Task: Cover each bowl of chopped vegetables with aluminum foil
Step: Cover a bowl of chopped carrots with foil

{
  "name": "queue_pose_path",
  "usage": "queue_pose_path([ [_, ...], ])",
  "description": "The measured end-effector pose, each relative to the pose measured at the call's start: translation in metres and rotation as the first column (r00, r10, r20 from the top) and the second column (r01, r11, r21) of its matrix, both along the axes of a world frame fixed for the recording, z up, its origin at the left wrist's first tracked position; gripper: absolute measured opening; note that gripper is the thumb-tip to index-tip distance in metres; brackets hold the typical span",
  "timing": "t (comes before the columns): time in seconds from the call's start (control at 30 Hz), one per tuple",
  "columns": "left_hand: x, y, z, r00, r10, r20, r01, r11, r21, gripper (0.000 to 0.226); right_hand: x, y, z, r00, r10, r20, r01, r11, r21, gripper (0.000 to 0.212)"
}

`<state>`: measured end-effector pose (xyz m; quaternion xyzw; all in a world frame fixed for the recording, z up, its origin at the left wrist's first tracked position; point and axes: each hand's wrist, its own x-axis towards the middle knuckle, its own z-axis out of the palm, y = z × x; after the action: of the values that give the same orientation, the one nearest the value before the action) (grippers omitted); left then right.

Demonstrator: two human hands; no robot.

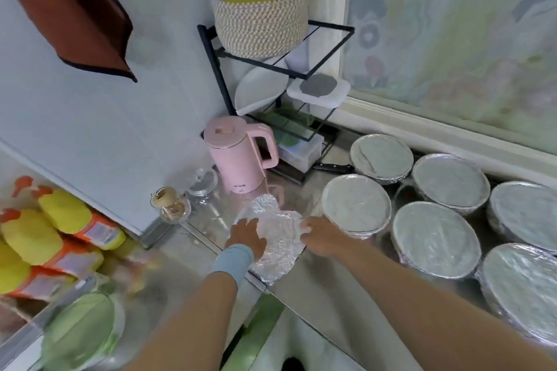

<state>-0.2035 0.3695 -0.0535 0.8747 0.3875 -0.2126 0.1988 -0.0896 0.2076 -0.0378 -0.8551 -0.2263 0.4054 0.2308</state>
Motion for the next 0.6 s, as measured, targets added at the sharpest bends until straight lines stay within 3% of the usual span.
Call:
queue_pose_path([
  [0.13, 0.004, 0.034, -0.017, 1.000, 0.011, 0.013, -0.012, 0.998, 0.067, 0.083, -0.001, 0.025, -0.021, 0.997, -0.059, 0.048, 0.062, 0.997, -0.056, 0.069],
  [0.3, 0.011, 0.049, -0.029, 0.989, 0.144, 0.022, -0.144, 0.989, 0.016, 0.085, -0.007, 0.042, -0.043, 0.986, -0.158, 0.046, 0.161, 0.982, -0.094, 0.074],
  [0.4, 0.015, 0.050, -0.023, 0.979, 0.203, 0.030, -0.201, 0.978, -0.058, 0.068, -0.008, 0.043, -0.039, 0.989, -0.141, 0.044, 0.144, 0.985, -0.092, 0.072],
  [0.53, 0.024, 0.050, 0.005, 0.985, 0.149, 0.087, -0.133, 0.977, -0.166, 0.047, -0.006, 0.033, -0.023, 0.995, -0.095, 0.019, 0.097, 0.990, -0.101, 0.070],
  [0.6, 0.030, 0.046, 0.026, 0.978, 0.131, 0.161, -0.089, 0.966, -0.244, 0.022, -0.002, 0.023, -0.007, 0.997, -0.065, 0.038, 0.068, 0.994, -0.080, 0.066],
])
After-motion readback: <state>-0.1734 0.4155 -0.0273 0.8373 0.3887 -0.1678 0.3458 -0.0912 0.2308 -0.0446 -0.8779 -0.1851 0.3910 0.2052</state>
